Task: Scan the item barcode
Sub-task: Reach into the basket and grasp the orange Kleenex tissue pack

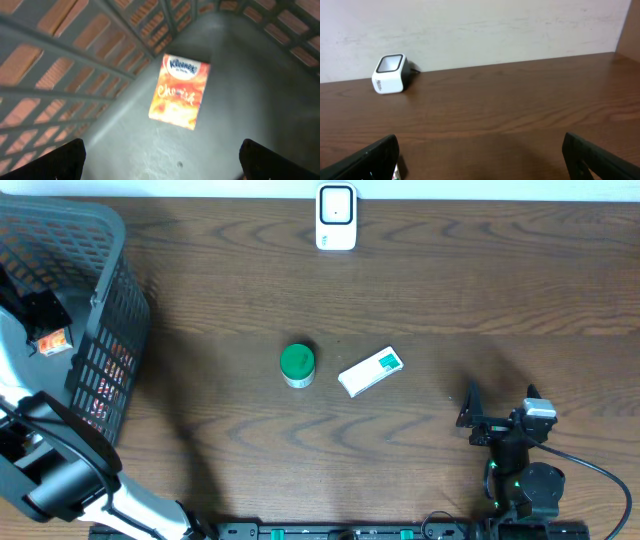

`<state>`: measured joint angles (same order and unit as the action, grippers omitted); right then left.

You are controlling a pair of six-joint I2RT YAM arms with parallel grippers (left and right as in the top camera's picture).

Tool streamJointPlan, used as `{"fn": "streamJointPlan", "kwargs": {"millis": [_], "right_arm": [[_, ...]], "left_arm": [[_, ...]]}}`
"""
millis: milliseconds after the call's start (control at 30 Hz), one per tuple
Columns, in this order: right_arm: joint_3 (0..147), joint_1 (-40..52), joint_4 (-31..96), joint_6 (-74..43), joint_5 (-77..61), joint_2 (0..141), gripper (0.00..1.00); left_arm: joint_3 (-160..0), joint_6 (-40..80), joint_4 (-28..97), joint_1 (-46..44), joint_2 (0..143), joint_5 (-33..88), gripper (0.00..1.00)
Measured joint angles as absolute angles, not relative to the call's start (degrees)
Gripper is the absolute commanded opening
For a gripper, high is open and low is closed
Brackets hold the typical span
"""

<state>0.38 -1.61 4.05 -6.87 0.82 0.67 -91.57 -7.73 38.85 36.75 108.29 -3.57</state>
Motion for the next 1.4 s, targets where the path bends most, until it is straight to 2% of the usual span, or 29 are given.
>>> {"fn": "streamJointPlan", "kwargs": {"millis": [667, 700, 800, 867, 933, 1033, 1400], "right_arm": [[0.38, -1.61, 4.05, -6.87, 0.82, 0.69, 0.99], [0.38, -1.61, 4.05, -6.87, 0.82, 0.67, 0.99], [0.38, -1.61, 4.05, -6.87, 0.82, 0.69, 0.99], [0.38, -1.61, 4.05, -6.87, 0.82, 0.69, 0.99], [0.38, -1.61, 4.05, -6.87, 0.82, 0.67, 0.99], [0.38, -1.61, 4.03, -6.87, 0.82, 0.69, 0.99], [0.38, -1.61, 4.05, -6.87, 0.82, 0.69, 0.99]], "left_arm": [[-91.61, -10.59, 29.54, 36.75, 122.65, -4.69, 0.98], [-91.64, -10.59, 29.36, 36.75, 122.65, -4.69, 0.96], [-91.66, -10.57, 28.84, 36.75, 123.07, -4.54, 0.76], [-91.74, -10.83, 28.51, 36.69, 123.37, -4.23, 0.59], [-91.81, -10.74, 28.45, 36.64, 123.59, -4.12, 0.52], [-91.81, -10.52, 28.51, 36.64, 123.66, -3.55, 0.49], [-92.33, -6.92, 34.20, 36.67, 122.87, -3.36, 0.48]]}}
